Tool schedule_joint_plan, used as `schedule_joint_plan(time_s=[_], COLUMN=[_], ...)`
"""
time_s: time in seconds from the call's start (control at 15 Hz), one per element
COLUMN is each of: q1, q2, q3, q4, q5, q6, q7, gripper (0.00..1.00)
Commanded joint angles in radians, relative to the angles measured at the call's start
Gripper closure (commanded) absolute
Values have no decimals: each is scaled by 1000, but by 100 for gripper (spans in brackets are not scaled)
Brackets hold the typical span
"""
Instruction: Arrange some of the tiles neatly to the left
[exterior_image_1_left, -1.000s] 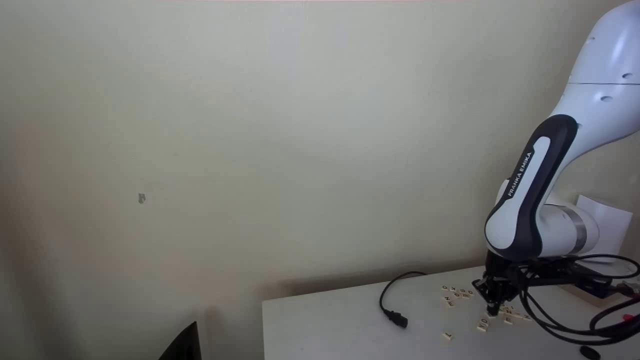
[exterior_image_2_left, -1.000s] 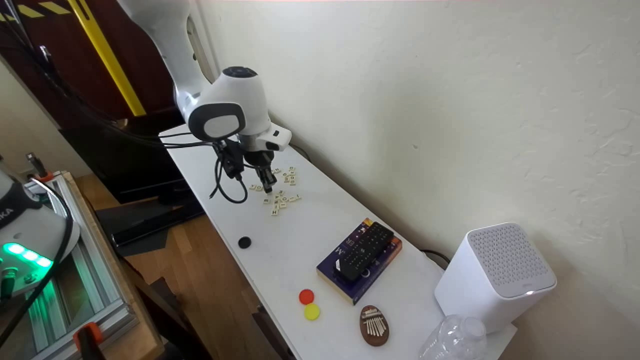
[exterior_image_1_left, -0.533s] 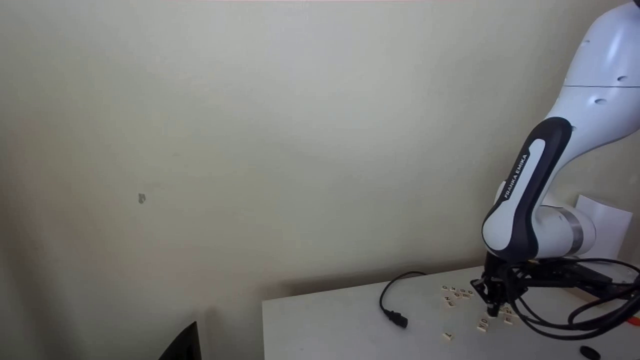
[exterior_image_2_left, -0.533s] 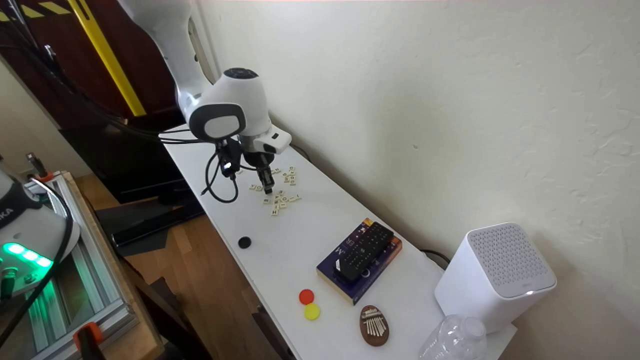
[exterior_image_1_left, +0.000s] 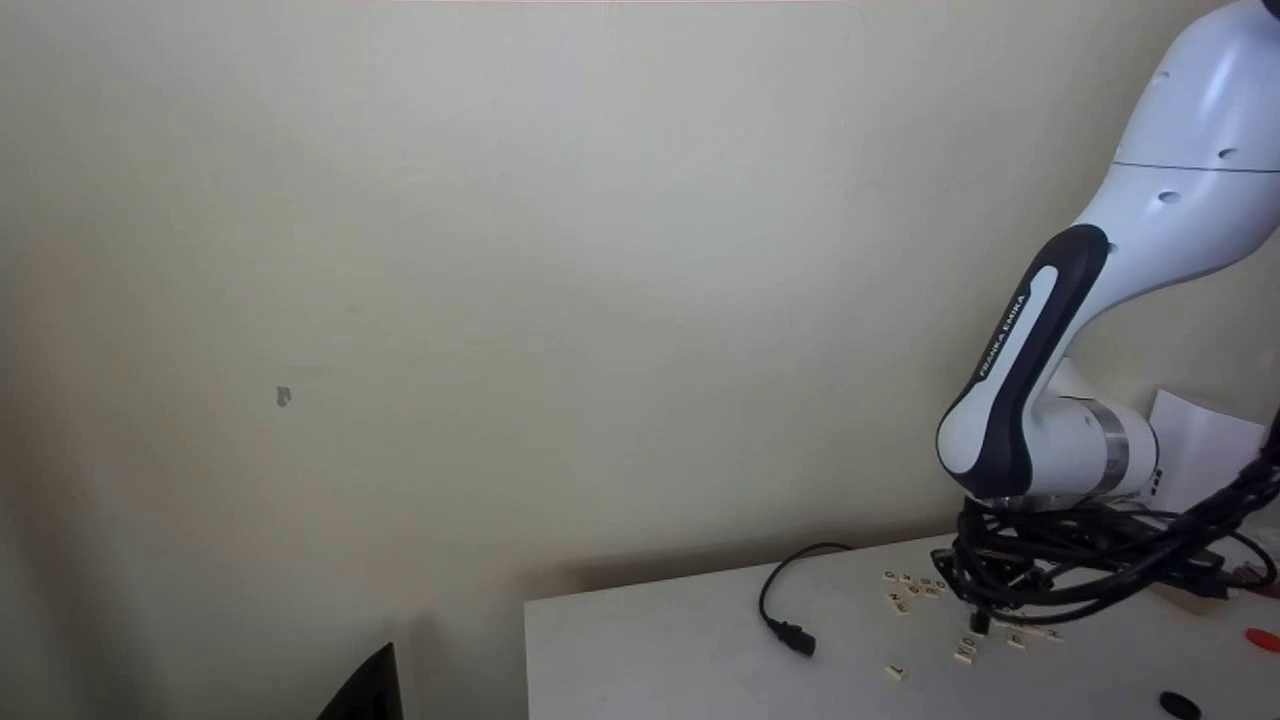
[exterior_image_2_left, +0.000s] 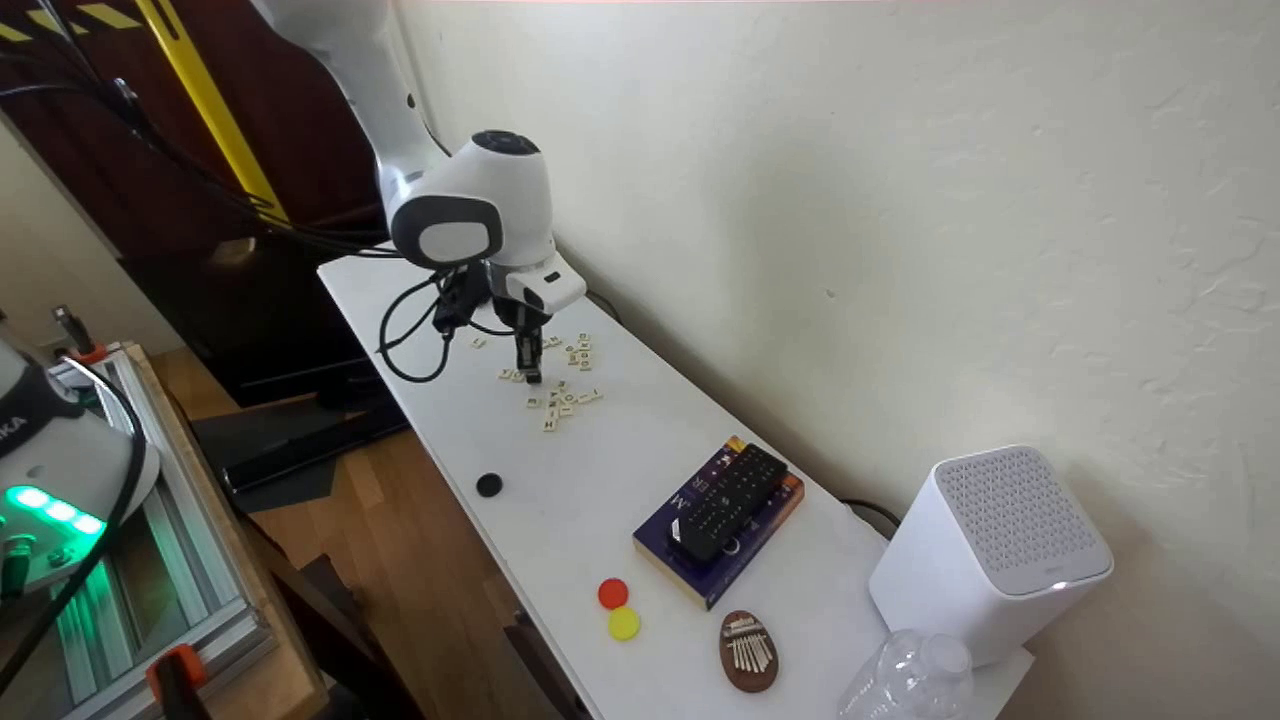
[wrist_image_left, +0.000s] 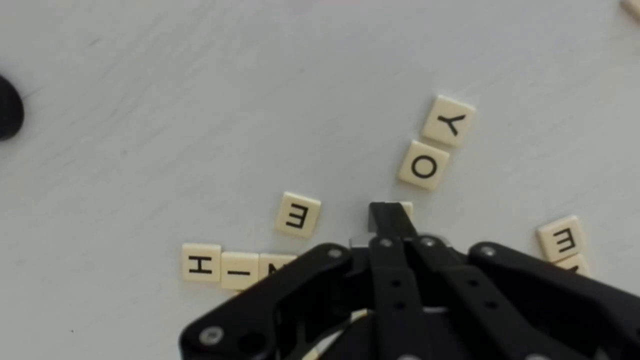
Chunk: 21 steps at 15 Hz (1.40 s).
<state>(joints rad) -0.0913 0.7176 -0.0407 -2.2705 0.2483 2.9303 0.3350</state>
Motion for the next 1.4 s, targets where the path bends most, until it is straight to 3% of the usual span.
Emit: schedule_joint_plan(time_s=[0.0, 0.27, 0.47, 1.33], q1=[63, 145, 157, 97], q2=[24, 47, 51, 80], q3=[-48, -131, -146, -85], q4=[58, 95, 114, 161], q5=[73, 105, 104, 163], q6=[-89, -143, -191, -207], q7=[135, 329, 446, 723], gripper=[100, 100, 100, 100])
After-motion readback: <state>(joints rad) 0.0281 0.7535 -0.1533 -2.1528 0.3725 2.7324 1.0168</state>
